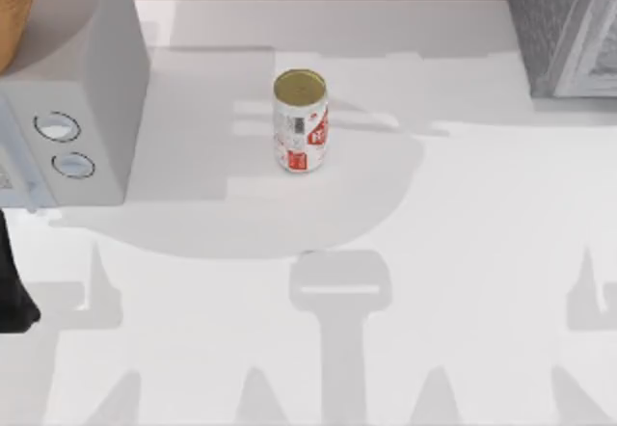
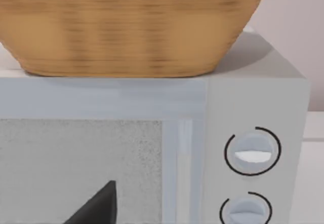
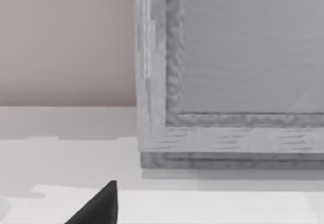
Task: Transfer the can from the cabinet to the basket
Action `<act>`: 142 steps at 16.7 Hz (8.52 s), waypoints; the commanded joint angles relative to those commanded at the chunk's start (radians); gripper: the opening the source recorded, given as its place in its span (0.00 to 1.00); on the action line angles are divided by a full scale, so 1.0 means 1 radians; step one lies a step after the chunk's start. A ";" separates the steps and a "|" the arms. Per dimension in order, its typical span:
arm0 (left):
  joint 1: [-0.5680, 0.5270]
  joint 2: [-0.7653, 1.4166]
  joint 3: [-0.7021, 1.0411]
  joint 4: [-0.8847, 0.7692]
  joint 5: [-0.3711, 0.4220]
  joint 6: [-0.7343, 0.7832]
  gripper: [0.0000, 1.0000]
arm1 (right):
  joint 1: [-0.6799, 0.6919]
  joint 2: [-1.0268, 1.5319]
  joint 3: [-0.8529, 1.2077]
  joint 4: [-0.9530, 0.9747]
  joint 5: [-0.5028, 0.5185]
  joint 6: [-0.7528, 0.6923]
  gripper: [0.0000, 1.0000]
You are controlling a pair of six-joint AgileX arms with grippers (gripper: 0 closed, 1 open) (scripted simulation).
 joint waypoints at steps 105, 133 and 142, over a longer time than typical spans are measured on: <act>-1.110 0.336 0.469 -0.562 -1.078 -0.391 0.00 | -0.001 -0.004 -0.004 0.001 -0.001 0.000 1.00; 0.016 1.488 1.883 -1.164 0.423 0.422 0.00 | -0.001 -0.004 -0.004 0.001 -0.001 0.000 1.00; 0.481 2.045 2.614 -1.479 1.161 0.826 0.00 | -0.001 -0.004 -0.004 0.001 -0.001 0.000 1.00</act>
